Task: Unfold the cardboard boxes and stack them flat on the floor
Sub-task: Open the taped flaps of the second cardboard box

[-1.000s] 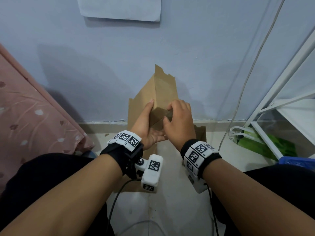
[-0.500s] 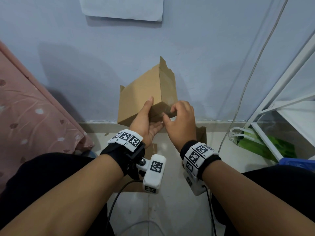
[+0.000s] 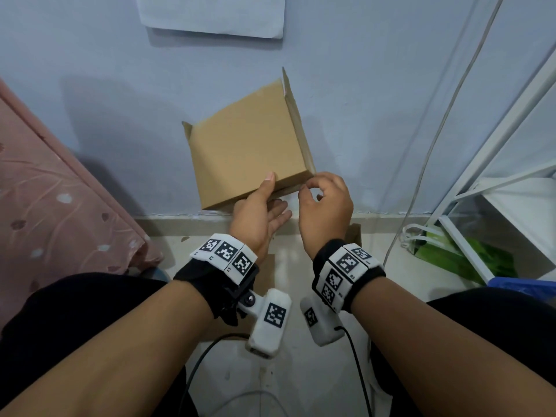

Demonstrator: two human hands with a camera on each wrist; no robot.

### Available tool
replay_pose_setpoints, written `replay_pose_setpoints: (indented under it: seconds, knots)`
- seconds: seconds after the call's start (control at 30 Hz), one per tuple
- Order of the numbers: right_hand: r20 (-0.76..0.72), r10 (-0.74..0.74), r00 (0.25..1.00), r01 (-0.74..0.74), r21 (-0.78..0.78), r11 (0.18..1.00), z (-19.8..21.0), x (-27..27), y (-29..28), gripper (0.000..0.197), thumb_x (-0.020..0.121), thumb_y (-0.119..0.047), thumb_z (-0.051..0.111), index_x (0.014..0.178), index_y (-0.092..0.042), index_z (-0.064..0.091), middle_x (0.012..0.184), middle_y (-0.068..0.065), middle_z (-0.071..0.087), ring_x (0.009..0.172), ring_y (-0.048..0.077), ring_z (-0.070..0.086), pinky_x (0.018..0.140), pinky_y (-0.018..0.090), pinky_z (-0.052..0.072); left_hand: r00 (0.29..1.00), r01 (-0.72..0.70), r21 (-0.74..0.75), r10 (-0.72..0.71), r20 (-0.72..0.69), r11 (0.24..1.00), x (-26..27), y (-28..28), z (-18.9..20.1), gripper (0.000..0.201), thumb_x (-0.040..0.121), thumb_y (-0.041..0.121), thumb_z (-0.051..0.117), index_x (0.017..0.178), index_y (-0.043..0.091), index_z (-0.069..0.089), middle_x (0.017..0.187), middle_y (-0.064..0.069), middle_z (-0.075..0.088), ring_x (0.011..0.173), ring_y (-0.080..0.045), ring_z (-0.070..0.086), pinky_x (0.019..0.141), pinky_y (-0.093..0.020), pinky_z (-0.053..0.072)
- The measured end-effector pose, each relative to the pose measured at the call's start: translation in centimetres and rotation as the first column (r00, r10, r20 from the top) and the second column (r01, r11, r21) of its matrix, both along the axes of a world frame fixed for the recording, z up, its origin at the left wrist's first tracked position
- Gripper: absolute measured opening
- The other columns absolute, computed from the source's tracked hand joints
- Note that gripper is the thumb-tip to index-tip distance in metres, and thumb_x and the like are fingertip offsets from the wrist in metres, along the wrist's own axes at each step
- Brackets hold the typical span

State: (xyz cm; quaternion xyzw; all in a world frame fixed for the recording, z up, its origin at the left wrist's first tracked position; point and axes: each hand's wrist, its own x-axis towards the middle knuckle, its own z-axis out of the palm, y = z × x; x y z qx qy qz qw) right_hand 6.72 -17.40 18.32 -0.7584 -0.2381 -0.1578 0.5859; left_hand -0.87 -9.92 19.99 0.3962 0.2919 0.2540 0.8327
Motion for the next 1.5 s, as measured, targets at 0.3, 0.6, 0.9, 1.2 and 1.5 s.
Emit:
replay_pose_setpoints:
  seconds: [0.3, 0.6, 0.9, 1.2, 1.5]
  knots:
    - [-0.02, -0.058, 0.998, 0.058, -0.017, 0.998, 0.9, 0.0, -0.1, 0.008, 0.083, -0.011, 0.065, 0.075, -0.012, 0.064, 0.101, -0.007, 0.06, 0.101, 0.018, 0.055, 0.078, 0.021, 0.037, 0.992, -0.047, -0.024, 0.044, -0.117, 0.999, 0.4, -0.3, -0.1, 0.056, 0.109, 0.042, 0.038, 0.125, -0.011, 0.048, 0.127, -0.032, 0.061, 0.111, -0.038, 0.066, 0.089, -0.047, 0.059]
    - [-0.064, -0.058, 0.996, 0.058, 0.005, 0.998, 0.8, 0.6, -0.3, 0.014, 0.08, -0.005, 0.065, 0.07, -0.012, 0.057, 0.096, 0.0, 0.06, 0.082, 0.012, 0.053, 0.067, 0.005, 0.035, 0.986, -0.05, 0.04, 0.056, -0.156, 0.998, 0.5, -0.3, 0.0, 0.047, 0.11, 0.032, 0.039, 0.129, -0.009, 0.051, 0.119, -0.025, 0.066, 0.105, -0.032, 0.07, 0.079, -0.043, 0.062]
    - [0.119, 0.197, 0.973, -0.17, -0.206, 0.964, 0.0, 0.0, -0.4, 0.021, 0.069, 0.002, 0.064, 0.06, -0.004, 0.046, 0.071, 0.005, 0.052, 0.063, 0.02, 0.047, 0.055, 0.025, 0.036, 0.997, 0.028, -0.02, -0.03, -0.068, 0.999, -0.2, 0.7, -0.8, 0.083, 0.077, 0.072, 0.066, 0.133, 0.01, 0.06, 0.12, -0.026, 0.068, 0.104, -0.037, 0.07, 0.083, -0.052, 0.061]
    - [0.183, 0.507, 0.842, -0.369, -0.491, 0.789, -0.4, -0.7, -1.1, 0.028, 0.068, -0.004, 0.062, 0.061, -0.016, 0.037, 0.06, 0.0, 0.04, 0.057, 0.019, 0.035, 0.054, 0.03, 0.019, 0.991, -0.112, -0.018, 0.111, -0.071, 0.994, -0.7, 3.0, 0.3, 0.106, 0.052, 0.054, 0.094, 0.139, 0.011, 0.05, 0.128, -0.016, 0.067, 0.1, -0.036, 0.074, 0.074, -0.059, 0.06]
    - [0.006, 0.527, 0.85, -0.486, -0.378, 0.788, 1.0, -0.1, -1.3, 0.046, 0.063, 0.005, 0.06, 0.055, -0.022, 0.024, 0.049, -0.004, 0.032, 0.052, 0.022, 0.044, 0.049, 0.029, 0.024, 0.983, -0.108, 0.064, 0.116, -0.142, 0.992, -1.7, 3.5, 1.0, 0.071, 0.072, 0.054, 0.085, 0.124, 0.01, 0.063, 0.108, -0.016, 0.076, 0.088, -0.037, 0.076, 0.072, -0.052, 0.062]
